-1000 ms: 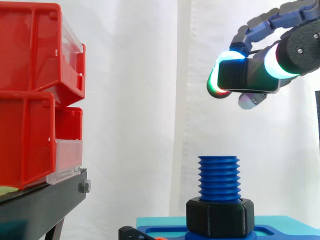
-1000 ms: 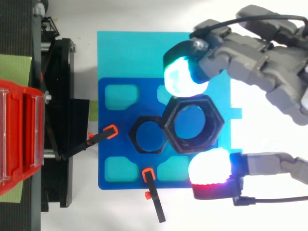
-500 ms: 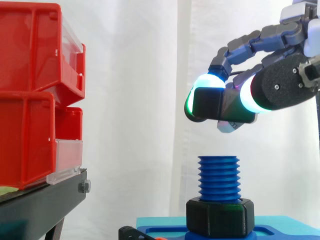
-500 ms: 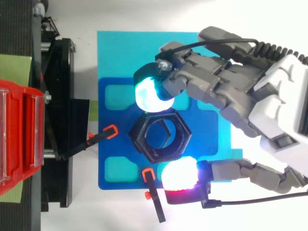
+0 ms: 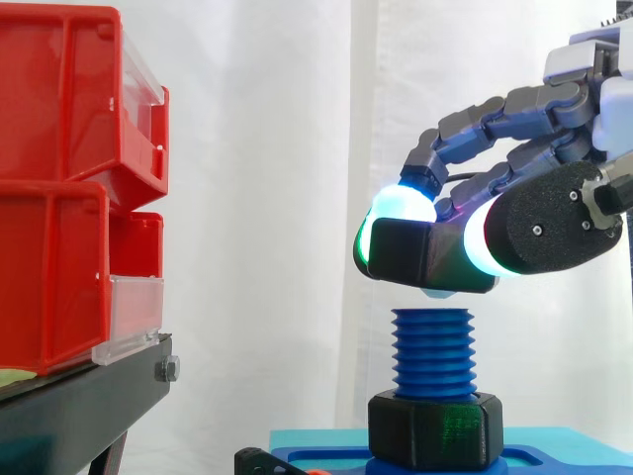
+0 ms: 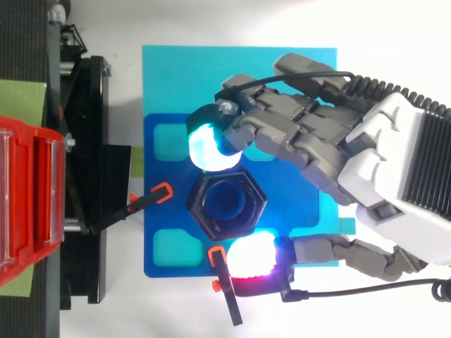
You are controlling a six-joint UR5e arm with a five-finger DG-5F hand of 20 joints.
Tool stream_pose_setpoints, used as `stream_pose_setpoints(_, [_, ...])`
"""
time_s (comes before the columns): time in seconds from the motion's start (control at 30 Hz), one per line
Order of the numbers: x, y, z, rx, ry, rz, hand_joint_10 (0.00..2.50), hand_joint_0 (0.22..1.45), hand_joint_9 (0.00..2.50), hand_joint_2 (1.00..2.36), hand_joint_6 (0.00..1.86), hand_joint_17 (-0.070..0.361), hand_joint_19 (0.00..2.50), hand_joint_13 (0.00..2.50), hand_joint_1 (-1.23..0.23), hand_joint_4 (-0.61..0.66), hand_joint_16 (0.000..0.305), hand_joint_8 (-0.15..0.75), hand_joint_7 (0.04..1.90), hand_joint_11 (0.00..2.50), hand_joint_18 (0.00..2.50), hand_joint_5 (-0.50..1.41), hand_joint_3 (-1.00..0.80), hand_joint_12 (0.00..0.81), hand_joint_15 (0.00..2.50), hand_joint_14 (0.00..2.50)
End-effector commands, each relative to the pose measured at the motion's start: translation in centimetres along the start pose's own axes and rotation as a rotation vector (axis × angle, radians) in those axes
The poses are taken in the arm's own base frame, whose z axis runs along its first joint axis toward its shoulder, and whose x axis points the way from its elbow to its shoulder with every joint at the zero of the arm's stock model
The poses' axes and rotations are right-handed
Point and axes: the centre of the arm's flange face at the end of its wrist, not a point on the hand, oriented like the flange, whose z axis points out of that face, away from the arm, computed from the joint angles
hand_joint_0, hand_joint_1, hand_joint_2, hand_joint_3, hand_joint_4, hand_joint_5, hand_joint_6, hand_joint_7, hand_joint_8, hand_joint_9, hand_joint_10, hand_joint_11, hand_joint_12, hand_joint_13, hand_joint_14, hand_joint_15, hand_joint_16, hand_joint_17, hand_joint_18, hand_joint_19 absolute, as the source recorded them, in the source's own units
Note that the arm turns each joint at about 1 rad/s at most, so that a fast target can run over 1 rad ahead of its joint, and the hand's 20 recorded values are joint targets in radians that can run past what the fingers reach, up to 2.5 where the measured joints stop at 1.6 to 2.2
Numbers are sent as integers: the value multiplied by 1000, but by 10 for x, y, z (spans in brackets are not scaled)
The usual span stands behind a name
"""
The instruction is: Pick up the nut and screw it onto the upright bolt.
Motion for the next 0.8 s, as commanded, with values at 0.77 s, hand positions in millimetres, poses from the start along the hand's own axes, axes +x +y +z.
stream_pose_setpoints(0.77, [11,-7,1,9,19,-18,0,569,590,1000,503,94,48,655,-727,334,42,350,1070,0,453,-162,-500,397,31,0])
